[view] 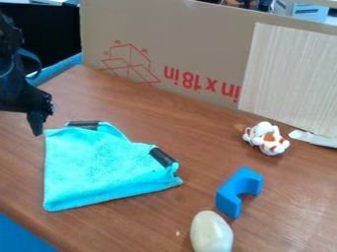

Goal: Move the cloth from bottom to the top of the table

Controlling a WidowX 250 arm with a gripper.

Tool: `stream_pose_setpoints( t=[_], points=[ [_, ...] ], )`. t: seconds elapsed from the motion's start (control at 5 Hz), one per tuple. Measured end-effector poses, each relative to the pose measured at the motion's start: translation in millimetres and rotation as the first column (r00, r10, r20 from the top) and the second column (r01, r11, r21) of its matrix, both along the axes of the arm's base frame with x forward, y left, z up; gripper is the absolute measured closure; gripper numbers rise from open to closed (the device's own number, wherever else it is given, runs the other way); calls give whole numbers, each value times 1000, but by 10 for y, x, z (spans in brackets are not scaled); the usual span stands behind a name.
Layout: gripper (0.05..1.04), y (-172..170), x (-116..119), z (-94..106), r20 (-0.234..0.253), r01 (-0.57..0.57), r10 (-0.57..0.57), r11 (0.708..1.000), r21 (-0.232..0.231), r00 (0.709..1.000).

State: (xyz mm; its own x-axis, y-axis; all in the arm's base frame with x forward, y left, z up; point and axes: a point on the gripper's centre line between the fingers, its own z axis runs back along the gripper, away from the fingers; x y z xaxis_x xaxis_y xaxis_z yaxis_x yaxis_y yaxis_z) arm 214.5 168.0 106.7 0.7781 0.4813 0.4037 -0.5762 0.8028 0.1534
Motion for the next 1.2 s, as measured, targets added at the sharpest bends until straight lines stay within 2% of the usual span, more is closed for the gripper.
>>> stream_pose_setpoints(
  t=[0.2, 0.4, 0.8, 1.0, 1.2],
  points=[
    [84, -16, -26, -67, -18, -5, 4, 1000, -13, 1000],
    [84, -144, -25, -154, -24, 35, -35, 999, -4, 999],
    [84, -309, 40, -263, 7, 110, -111, 994, 27, 994],
    [84, -344, 111, -259, 50, 130, -132, 991, 33, 990],
    [84, -414, 161, -326, 64, 158, -157, 987, -13, 986]
  ],
)
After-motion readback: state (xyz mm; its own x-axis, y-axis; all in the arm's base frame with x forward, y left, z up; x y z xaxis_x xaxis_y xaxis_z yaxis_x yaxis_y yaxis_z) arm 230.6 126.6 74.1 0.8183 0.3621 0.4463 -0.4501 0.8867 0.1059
